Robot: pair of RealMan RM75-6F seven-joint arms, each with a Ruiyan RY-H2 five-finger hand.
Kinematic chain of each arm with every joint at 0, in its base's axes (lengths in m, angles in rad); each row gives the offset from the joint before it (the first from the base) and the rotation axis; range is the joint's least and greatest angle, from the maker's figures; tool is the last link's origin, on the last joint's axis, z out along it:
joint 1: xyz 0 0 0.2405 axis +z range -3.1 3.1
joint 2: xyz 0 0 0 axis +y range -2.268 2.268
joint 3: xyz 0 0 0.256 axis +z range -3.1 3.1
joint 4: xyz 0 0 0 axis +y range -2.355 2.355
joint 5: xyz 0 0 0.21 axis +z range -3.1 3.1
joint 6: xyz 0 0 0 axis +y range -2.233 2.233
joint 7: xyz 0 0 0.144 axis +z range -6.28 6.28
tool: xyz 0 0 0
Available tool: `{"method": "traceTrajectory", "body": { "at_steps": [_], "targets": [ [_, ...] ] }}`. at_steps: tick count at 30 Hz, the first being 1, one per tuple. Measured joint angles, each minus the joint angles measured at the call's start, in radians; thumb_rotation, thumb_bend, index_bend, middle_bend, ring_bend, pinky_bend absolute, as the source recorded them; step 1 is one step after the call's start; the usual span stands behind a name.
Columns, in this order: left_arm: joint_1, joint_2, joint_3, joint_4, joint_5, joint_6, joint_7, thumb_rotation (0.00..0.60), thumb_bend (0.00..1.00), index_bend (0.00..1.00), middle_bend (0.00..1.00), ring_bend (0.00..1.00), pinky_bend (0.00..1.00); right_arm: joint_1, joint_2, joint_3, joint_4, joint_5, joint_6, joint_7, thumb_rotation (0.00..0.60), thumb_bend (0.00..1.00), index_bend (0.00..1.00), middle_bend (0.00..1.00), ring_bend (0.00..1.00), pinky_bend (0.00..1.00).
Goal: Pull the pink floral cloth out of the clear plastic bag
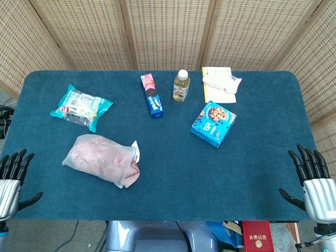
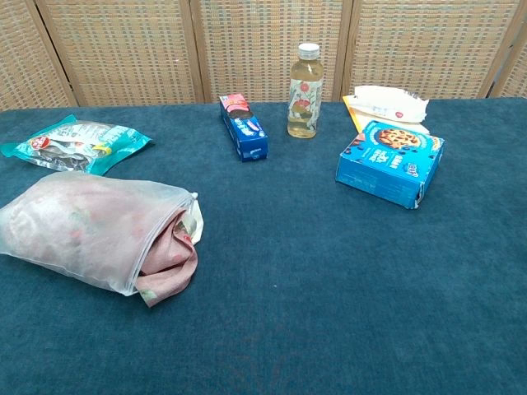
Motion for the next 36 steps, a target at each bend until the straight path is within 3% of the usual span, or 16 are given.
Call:
{"method": "traceTrajectory", "body": {
  "at_steps": [10,16,24,30,36],
  "targets": [
    [-0.03,0.007,-0.007,0.006,-0.026,-0.068,-0.017,0.6,0.11,0.0,0.0,0.0,0.0,-0.001,-0.003,0.0,0.003,0.006,-0.003,0.007,0.6,0.0,0.0,0.0,0.0,0.0],
    [-0.142,0.01,-0.033,0.054,-0.075,-0.27,-0.018,0.6,0.11,0.0,0.0,0.0,0.0,0.005,-0.008,0.006,0.004,0.022,-0.02,0.021,0.6,0.0,0.0,0.0,0.0,0.0],
    [-0.374,-0.076,-0.072,0.28,-0.117,-0.602,-0.019,0.6,0.09,0.0,0.0,0.0,0.0,0.018,-0.021,0.012,0.012,0.045,-0.049,0.013,0.6,0.0,0.0,0.0,0.0,0.0],
    [-0.487,-0.186,-0.082,0.43,-0.113,-0.706,-0.068,0.6,0.09,0.0,0.0,0.0,0.0,0.024,-0.026,0.017,0.017,0.062,-0.063,0.021,0.6,0.0,0.0,0.0,0.0,0.0],
    [-0.534,-0.249,-0.08,0.476,-0.125,-0.761,-0.065,0.6,0.09,0.0,0.0,0.0,0.0,0.026,-0.029,0.017,0.016,0.064,-0.067,0.016,0.6,0.0,0.0,0.0,0.0,0.0]
  ]
}}
